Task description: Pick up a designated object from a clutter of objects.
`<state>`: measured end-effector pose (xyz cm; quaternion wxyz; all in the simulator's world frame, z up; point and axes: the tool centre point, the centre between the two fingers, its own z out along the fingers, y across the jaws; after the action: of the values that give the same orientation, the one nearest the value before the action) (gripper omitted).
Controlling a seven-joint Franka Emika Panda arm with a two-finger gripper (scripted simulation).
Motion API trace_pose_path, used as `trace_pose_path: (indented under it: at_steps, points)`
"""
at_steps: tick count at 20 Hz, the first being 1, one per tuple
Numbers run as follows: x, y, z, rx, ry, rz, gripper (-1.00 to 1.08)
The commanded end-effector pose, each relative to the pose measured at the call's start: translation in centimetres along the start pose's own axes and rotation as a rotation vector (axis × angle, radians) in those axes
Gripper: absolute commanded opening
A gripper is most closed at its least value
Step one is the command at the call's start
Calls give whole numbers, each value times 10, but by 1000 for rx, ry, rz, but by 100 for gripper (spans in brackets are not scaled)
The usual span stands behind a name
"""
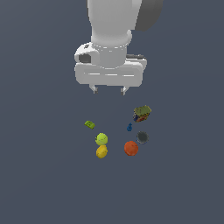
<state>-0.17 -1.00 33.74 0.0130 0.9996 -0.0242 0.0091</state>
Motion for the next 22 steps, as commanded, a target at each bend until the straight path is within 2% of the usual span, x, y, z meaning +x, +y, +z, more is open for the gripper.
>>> trace_pose_path:
  at_steps: [1,12,22]
  points:
    - [-1,-2,0,-6,-2,-10,100]
    - [1,-8,16,-6,-3,-68,100]
    - [1,-36,75,-9,-6,-297,100]
